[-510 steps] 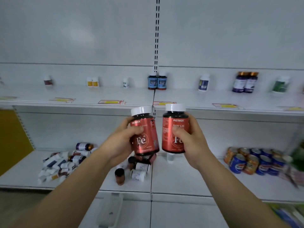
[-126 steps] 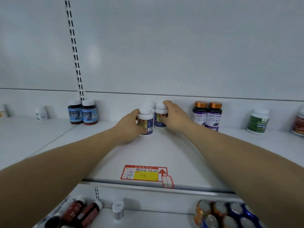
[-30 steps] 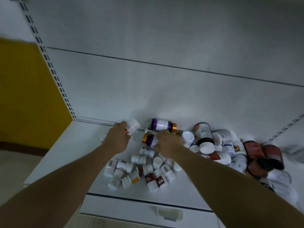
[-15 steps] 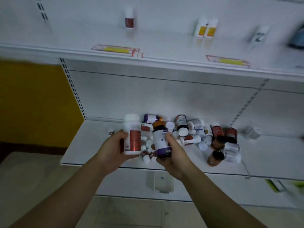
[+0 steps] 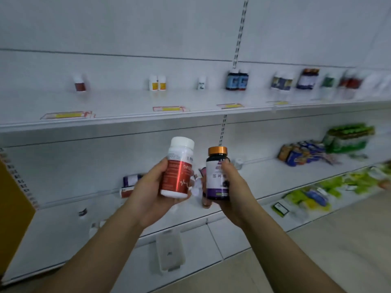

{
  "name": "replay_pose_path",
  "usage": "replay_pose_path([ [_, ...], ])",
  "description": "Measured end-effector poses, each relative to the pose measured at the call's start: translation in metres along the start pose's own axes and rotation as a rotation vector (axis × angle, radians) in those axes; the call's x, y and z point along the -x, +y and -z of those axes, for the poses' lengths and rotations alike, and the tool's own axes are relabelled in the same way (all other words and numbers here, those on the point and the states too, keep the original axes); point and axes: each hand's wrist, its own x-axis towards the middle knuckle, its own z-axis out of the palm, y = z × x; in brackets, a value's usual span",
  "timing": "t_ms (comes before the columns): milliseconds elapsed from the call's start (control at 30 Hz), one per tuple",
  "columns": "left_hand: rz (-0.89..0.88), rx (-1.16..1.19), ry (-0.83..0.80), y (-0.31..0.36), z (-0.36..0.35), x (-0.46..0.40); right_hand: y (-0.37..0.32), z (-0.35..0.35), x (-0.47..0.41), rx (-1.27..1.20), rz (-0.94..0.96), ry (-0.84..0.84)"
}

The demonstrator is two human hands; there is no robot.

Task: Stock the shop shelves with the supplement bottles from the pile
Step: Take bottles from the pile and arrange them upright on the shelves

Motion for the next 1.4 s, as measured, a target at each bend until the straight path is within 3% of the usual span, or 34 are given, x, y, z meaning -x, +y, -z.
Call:
replay_pose_path([
  [133, 0.063, 0.023, -0.085, -0.026, -0.076, -0.027, -0.054, 0.061, 0.029, -0.052, 0.082, 0.11],
  [367, -0.052, -0.06, -0.14, -0.109, -0.218, -0.095, -0.152, 0.204, 0.075, -0.096, 0.228, 0.246],
  [600, 0.015, -0.094, -0.233, -0.164, -0.333, -0.152, -0.223, 0.311, 0.077, 0.078, 0.356, 0.273],
  [800, -0.033, -0.031, -0.221, -0.188, -0.375, -0.21, -0.251, 0.366, 0.038, 0.049, 0.381, 0.275],
  [1000, -0.141, -0.278, -0.196, -0.191, -0.392, -0.306, -0.284, 0.416, -0.039, 0.046, 0.342, 0.301],
  [1167, -0.125, -0.273, -0.161, -0.186, -0.42, -0.394, -0.322, 0.459, -0.113, 0.09, 0.34, 0.334],
  [1400, -0.318, -0.654, -0.025, -0.165, -0.447, -0.492, -0.376, 0.512, -0.215, 0.297, 0.402, 0.254],
])
